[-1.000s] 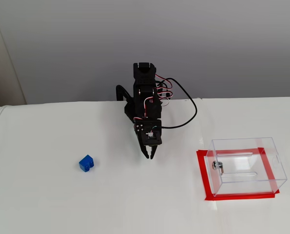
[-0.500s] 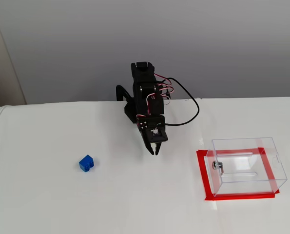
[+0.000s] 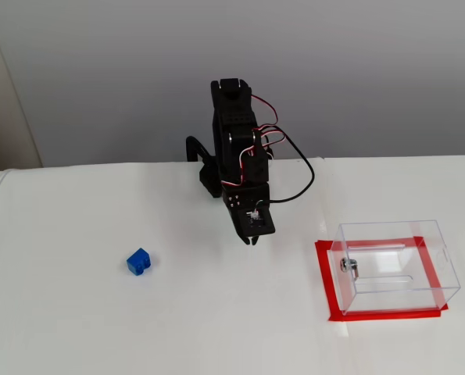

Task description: Pick the blue lego brick and place it into the transparent box

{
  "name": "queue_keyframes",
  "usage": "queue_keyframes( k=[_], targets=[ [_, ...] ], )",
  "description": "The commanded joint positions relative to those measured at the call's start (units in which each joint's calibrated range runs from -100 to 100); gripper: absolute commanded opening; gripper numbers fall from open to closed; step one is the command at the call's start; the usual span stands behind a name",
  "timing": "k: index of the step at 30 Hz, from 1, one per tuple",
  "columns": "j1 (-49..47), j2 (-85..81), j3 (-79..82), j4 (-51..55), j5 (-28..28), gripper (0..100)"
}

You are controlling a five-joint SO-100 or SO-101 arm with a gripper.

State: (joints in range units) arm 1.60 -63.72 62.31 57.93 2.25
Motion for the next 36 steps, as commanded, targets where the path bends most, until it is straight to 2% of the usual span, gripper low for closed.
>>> queue_keyframes(
  k=[1,12,20,25,31,36],
  targets=[
    [2.8,1.4,-3.9,0.3,-0.16,2],
    [21.06,2.92,-8.88,14.22,0.31,2],
    [16.48,11.58,-16.29,14.4,0.31,2],
    [17.44,16.42,-24.25,13.88,0.31,2],
    [26.68,22.19,-32.2,14.4,0.31,2],
    [37.25,24.14,-30.85,14.48,0.31,2]
  ],
)
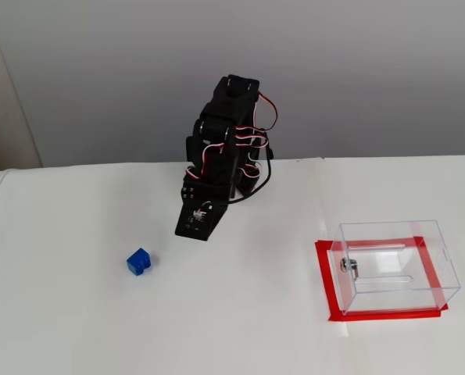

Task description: Pick the blue lego brick and place it into the transparent box

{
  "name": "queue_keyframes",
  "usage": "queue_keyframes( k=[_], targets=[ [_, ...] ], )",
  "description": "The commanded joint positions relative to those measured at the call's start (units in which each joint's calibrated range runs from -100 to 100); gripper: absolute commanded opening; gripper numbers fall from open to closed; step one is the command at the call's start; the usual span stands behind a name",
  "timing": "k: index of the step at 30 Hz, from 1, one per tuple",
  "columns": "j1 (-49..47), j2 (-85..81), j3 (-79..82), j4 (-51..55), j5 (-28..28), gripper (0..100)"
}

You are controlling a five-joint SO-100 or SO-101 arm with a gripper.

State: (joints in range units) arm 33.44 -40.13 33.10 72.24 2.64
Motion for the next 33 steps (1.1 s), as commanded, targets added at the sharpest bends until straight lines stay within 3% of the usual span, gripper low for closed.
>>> queue_keyframes(
  k=[1,16,24,33],
  targets=[
    [7.56,0.63,-1.0,0.17,-0.08,2],
    [32.11,1.9,-1.27,-2.0,-0.55,3],
    [34.1,15.99,-13.12,-4.26,0.02,3],
    [33.36,25.74,-23.6,-4.26,5.92,25]
  ],
)
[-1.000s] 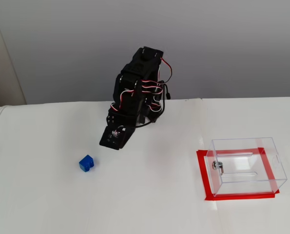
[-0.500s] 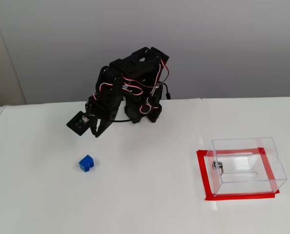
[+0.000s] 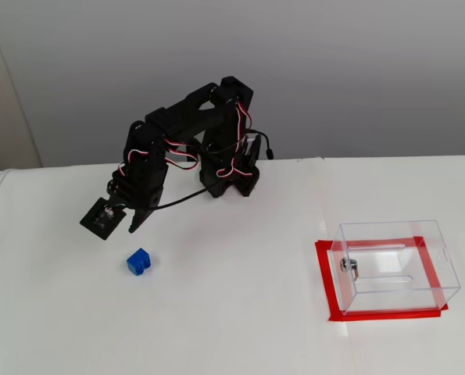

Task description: Pick the blue lego brick and place it into the transparent box

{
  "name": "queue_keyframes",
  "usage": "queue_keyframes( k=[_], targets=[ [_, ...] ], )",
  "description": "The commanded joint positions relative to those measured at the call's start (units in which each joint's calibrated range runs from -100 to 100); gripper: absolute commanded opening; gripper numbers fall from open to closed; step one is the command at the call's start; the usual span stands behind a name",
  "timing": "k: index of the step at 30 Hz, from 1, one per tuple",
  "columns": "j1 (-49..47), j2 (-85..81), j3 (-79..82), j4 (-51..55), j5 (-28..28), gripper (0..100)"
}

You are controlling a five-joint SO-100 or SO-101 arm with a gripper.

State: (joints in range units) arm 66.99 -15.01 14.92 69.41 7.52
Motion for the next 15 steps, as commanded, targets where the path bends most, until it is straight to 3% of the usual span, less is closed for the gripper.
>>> queue_keyframes(
  k=[1,15],
  targets=[
    [-0.7,1.14,-5.78,-1.44,1.04,26],
    [-5.06,9.37,-5.51,-7.18,1.09,27]
  ],
)
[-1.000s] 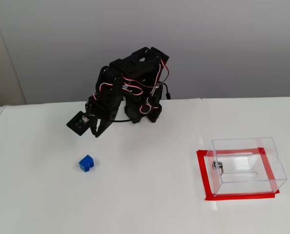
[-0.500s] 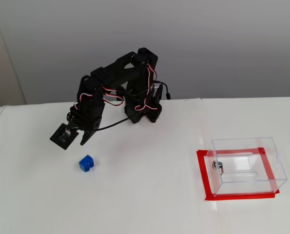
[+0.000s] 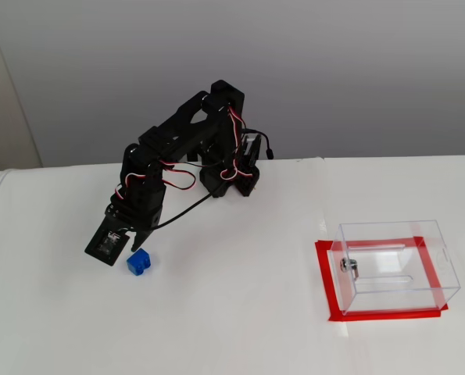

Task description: Pick the blue lego brick and place it into the transparent box

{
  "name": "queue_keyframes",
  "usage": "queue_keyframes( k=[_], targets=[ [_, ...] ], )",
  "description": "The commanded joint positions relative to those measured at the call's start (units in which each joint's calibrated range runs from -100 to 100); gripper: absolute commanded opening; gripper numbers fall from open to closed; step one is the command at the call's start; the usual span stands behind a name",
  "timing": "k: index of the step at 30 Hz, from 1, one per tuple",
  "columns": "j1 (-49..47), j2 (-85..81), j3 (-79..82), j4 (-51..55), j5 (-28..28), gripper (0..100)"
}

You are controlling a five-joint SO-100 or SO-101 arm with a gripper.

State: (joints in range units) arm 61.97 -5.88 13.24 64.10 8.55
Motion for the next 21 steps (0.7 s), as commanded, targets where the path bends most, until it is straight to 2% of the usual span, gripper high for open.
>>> queue_keyframes(
  k=[1,21],
  targets=[
    [0.03,0.66,-3.75,-2.22,0.06,27],
    [-3.22,8.38,-2.03,-6.05,0.06,26]
  ],
)
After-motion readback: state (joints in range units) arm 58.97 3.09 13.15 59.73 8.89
